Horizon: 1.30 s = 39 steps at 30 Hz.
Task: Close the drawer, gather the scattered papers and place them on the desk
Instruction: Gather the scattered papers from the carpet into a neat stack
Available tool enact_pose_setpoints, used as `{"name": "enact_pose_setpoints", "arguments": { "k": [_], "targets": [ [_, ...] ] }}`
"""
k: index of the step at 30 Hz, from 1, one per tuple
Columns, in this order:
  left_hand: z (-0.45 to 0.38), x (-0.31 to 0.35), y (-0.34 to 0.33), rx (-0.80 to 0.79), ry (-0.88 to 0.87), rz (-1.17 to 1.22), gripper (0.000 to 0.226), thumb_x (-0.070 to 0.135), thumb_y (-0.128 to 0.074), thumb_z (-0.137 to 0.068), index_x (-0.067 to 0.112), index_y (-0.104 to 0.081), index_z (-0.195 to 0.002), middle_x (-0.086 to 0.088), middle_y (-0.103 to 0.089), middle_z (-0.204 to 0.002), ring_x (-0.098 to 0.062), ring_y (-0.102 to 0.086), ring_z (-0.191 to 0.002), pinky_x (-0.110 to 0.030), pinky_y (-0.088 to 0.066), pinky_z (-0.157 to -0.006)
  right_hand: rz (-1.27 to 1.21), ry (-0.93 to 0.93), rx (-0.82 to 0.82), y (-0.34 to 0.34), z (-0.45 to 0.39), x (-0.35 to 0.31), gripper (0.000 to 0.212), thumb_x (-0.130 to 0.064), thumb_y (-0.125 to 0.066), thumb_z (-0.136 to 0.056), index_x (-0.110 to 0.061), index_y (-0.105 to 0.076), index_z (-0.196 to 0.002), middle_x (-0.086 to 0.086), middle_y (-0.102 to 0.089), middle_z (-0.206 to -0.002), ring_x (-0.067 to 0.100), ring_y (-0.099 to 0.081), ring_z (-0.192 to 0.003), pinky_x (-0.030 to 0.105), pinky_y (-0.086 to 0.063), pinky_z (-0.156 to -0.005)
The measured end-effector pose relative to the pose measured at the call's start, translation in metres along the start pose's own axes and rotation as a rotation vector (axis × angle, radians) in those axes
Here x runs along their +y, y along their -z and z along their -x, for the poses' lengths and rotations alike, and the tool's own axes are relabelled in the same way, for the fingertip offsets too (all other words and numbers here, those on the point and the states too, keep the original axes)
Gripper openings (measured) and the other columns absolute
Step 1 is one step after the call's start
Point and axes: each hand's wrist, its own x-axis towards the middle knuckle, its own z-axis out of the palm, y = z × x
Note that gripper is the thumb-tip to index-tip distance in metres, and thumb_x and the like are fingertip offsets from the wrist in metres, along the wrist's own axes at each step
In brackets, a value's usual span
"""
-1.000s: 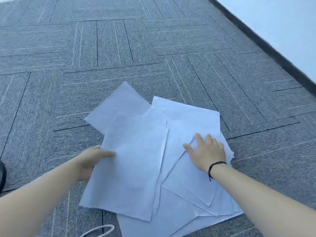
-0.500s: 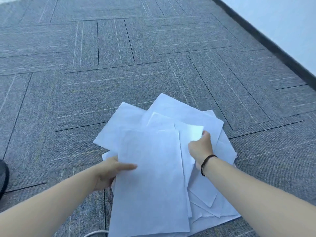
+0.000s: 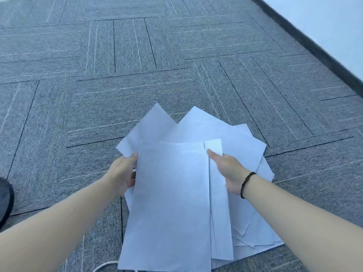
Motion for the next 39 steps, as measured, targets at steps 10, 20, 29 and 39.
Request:
{"name": "enact_pose_setpoints", "arguments": {
  "k": [10,20,29,39],
  "targets": [
    [0.002,0.013,0.01,-0.042,0.032,-0.109,0.026,0.017,-0.046,-0.104,-0.001,-0.066,-0.104,-0.02,-0.072,-0.091,-0.032,-0.068,-0.071,-0.038,-0.061,-0.058,0.28,0.17,0.029,-0.012,0.004,-0.003,0.036,0.009,-0.077,-0.07,0.0,-0.071,-0.103,0.018,-0.076,-0.107,0.035,-0.073,-0.099,0.053,-0.056,-0.092],
    [0.008,0.004,0.022,-0.249,0.113,-0.483,0.025,0.015,-0.053,-0.1,0.002,-0.072,-0.107,-0.008,-0.077,-0.079,-0.019,-0.071,-0.061,-0.026,-0.053,-0.047,0.973,0.173,0.423,0.06,-0.019,-0.038,0.041,-0.036,-0.07,-0.075,-0.02,-0.068,-0.113,0.009,-0.063,-0.122,0.028,-0.061,-0.108,0.034,-0.049,-0.089],
    [0.006,-0.007,0.009,-0.135,-0.045,-0.471,0.021,0.021,-0.07,-0.093,0.014,-0.071,-0.113,-0.008,-0.081,-0.097,-0.025,-0.078,-0.082,-0.043,-0.064,-0.069,1.35,0.072,0.386,0.081,-0.015,-0.038,0.064,-0.057,-0.07,-0.072,-0.027,-0.06,-0.127,-0.001,-0.032,-0.154,0.026,-0.037,-0.14,0.052,-0.03,-0.11],
    [0.013,-0.021,0.0,-0.057,-0.03,-0.208,0.051,-0.005,-0.079,-0.078,0.017,-0.061,-0.119,-0.013,-0.077,-0.107,-0.033,-0.076,-0.087,-0.046,-0.063,-0.075,1.283,0.099,0.365,0.092,-0.01,-0.036,0.041,-0.056,-0.072,-0.072,-0.026,-0.06,-0.098,0.01,-0.059,-0.125,0.028,-0.06,-0.111,0.034,-0.047,-0.083]
  ]
}}
